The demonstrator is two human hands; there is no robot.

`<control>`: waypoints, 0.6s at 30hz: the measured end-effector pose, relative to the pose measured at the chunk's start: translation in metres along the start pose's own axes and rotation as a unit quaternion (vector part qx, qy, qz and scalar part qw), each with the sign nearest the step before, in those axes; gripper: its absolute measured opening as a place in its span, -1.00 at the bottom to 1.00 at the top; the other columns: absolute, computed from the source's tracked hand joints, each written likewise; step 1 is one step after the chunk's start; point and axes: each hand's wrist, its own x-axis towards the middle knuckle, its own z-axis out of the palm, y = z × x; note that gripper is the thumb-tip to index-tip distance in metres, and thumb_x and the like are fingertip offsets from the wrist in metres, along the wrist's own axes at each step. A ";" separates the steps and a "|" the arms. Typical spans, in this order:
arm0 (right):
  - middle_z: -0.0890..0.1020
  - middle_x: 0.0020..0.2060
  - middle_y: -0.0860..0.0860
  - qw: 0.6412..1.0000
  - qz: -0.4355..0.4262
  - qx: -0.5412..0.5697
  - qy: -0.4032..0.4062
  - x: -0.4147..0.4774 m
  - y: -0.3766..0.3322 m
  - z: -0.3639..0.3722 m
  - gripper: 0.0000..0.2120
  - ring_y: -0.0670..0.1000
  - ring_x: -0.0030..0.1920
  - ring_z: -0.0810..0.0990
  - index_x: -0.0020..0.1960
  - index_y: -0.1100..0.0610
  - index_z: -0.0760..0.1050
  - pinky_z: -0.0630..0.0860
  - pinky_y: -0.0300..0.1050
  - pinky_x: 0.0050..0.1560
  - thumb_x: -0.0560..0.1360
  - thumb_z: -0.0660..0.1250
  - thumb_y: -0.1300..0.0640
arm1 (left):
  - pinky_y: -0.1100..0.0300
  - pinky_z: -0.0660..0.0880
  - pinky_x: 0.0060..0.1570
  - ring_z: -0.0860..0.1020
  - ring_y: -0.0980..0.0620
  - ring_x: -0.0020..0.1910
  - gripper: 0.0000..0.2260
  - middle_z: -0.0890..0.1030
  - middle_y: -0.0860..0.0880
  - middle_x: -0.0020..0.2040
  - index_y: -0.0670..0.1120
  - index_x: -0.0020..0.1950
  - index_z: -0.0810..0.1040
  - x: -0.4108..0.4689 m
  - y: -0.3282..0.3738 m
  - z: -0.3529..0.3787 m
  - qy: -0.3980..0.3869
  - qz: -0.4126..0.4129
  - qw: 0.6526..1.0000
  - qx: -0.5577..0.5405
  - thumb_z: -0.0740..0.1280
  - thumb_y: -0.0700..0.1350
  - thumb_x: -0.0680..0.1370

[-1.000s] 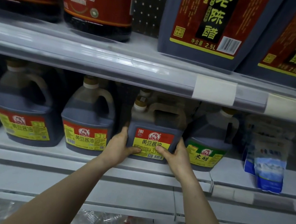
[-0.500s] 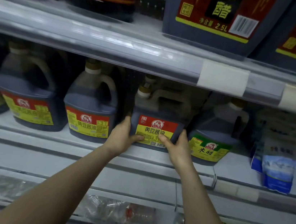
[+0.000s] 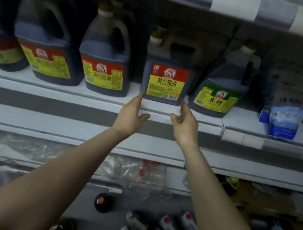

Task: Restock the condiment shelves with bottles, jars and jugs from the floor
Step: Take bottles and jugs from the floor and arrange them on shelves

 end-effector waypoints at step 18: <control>0.41 0.48 0.03 0.964 0.189 -0.044 -0.180 -0.234 0.203 0.072 -0.41 0.03 0.46 0.40 0.57 0.10 0.26 0.36 -0.09 0.43 0.59 0.37 0.20 | 0.19 0.39 0.19 0.53 -0.11 0.25 -0.50 0.55 -0.11 0.33 -0.08 0.44 0.45 -0.233 -0.151 0.118 -0.205 -0.105 0.972 0.032 0.45 -0.17 0.51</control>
